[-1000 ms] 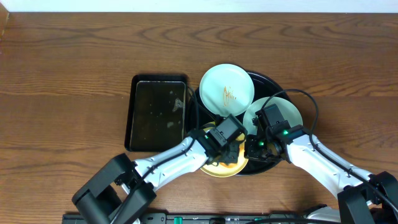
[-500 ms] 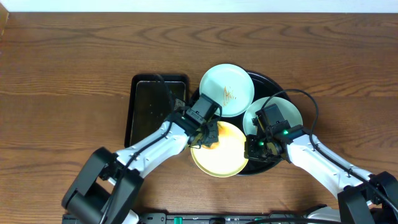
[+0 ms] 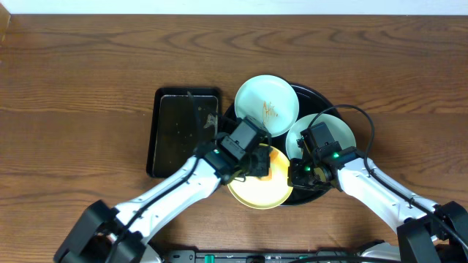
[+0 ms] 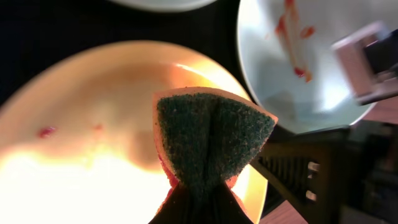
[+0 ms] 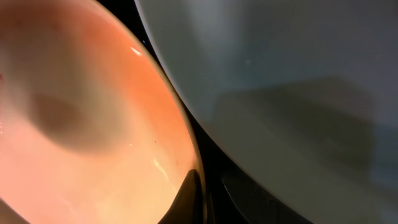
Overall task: Clean dirty plates on tray and stack at the side
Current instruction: 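Scrub the yellow plate with the sponge while right gripper holds rim, then return the sponge with the left gripper to the black tray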
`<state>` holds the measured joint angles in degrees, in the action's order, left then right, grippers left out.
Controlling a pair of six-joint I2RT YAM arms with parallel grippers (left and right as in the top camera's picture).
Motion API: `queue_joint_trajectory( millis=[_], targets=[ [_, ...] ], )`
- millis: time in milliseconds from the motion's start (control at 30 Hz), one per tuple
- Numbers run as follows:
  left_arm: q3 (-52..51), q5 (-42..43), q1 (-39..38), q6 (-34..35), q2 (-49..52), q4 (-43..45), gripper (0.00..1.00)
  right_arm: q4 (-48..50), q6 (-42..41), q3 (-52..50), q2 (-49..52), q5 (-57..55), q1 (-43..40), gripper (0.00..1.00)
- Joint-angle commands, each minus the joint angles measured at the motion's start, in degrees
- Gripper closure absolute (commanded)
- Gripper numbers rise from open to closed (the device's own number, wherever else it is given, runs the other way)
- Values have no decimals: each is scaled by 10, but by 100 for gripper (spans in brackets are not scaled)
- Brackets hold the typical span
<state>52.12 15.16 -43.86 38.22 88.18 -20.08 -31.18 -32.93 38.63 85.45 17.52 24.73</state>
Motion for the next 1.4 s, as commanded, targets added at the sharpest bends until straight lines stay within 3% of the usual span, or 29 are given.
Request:
queue_joint_trajectory(
  millis=[0,333,500,633,833,1000,1233,1367],
  targets=[
    [-3,7,-19,43,31,7,92,-6,2,-1,6,-10,5,99],
    [-3,7,-88,89,125,77,92,-5,2,-1,6,-10,5,99],
    [-3,-22,-84,86,151,71,92,-8,2,-1,6,-10,5,99],
    [-2,-47,-47,31,150,49,92,-9,2,-1,6,-10,5,99],
    [-2,-47,39,12,146,8,92,-9,2,-1,6,-10,5,99],
    [0,-47,99,-73,134,3,92,-9,2,-1,6,-10,5,99],
    [3,-45,172,-81,86,-39,92,-9,2,-1,6,-10,5,99],
    [4,-2,196,-126,33,-39,92,-9,2,-1,6,-10,5,99]
  ],
)
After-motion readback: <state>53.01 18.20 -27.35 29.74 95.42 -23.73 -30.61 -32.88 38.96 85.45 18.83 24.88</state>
